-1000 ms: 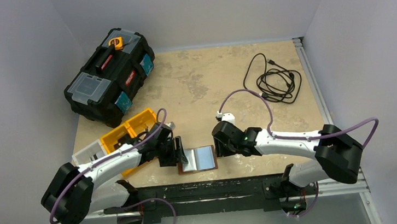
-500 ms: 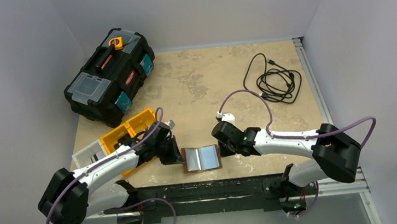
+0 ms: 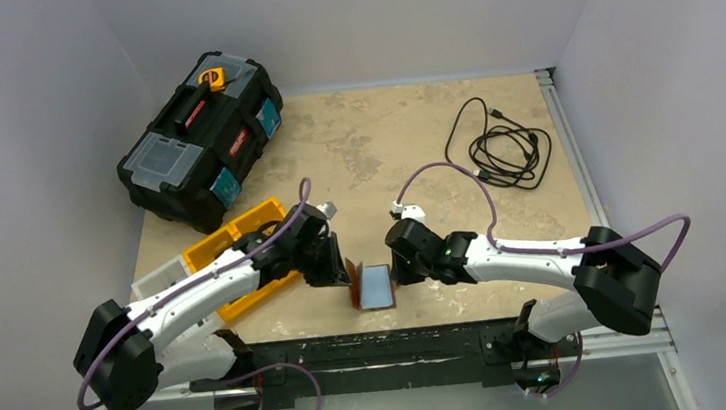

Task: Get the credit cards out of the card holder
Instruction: Close the card holder at the center of the board.

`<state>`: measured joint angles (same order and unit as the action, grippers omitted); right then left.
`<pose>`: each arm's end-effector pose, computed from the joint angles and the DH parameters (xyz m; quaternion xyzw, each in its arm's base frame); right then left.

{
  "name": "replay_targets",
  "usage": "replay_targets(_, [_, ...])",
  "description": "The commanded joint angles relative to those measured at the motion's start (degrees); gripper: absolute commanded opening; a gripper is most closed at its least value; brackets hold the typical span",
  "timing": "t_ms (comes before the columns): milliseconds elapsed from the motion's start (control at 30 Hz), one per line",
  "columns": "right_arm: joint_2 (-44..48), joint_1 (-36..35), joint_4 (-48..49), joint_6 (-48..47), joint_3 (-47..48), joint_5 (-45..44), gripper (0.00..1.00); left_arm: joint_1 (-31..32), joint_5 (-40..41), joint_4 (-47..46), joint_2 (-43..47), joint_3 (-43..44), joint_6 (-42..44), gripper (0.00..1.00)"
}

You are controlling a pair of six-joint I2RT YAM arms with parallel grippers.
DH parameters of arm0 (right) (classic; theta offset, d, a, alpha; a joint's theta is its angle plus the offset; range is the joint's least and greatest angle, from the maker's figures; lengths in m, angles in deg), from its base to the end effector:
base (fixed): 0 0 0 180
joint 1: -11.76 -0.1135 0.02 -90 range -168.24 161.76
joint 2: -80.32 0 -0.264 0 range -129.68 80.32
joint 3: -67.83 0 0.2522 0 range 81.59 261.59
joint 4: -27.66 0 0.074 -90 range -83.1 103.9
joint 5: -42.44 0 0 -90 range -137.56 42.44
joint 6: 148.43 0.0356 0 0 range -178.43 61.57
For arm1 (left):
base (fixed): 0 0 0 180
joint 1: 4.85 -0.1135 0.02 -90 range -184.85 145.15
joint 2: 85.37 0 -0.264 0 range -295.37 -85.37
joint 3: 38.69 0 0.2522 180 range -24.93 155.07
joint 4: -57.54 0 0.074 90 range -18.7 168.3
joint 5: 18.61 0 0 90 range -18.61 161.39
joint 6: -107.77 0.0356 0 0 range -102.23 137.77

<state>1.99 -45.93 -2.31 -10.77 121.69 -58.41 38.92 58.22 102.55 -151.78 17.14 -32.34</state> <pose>0.1444 0.2158 0.1789 -0.0541 0.9469 0.1872 0.2559 0.1559 -0.1606 0.2195 -0.0186 0.9494 -0.2895 0.1206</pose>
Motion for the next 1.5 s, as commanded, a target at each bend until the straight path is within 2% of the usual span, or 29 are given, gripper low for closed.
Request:
replay_targets(0, [-0.2, -0.1, 3.0, 0.9, 2.7, 1.2, 0.0, 3.7, 1.3, -0.7, -6.5, 5.6, -2.3, 0.15])
replay_targets(133, [-0.2, -0.2, 3.4, 1.2, 2.6, 1.3, 0.0, 6.1, 1.7, -3.3, -12.5, 8.1, -4.1, 0.29])
replay_targets(467, [1.0, -0.2, 2.3, 2.4, 1.3, 0.6, 0.0, 6.5, -0.8, -13.5, -22.3, 8.9, -6.0, 0.51])
replay_targets(700, [2.5, -0.2, 0.7, 3.6, 0.0, -0.5, 0.0, 6.4, 0.4, -13.2, -28.8, 9.3, -9.3, 0.58])
replay_targets(867, [3.0, -0.2, 0.0, 3.9, -0.1, -1.0, 0.02, 6.4, 1.5, -12.8, -29.7, 8.6, -10.0, 0.61])
replay_targets(1067, [3.3, -0.2, -1.4, 3.9, 1.9, -1.9, 0.09, 6.5, 2.2, -12.0, -26.5, 8.8, -8.3, 0.63])
replay_targets(1267, [3.2, -0.2, -2.3, 3.7, 3.4, -1.6, 0.27, 6.3, 4.3, -8.3, -20.7, 11.4, -4.7, 0.65])
replay_targets(1467, [4.4, -0.1, -4.5, 2.9, 6.2, -3.4, 0.4, 5.8, 6.1, -5.0, -16.8, 13.3, -2.0, 0.66])
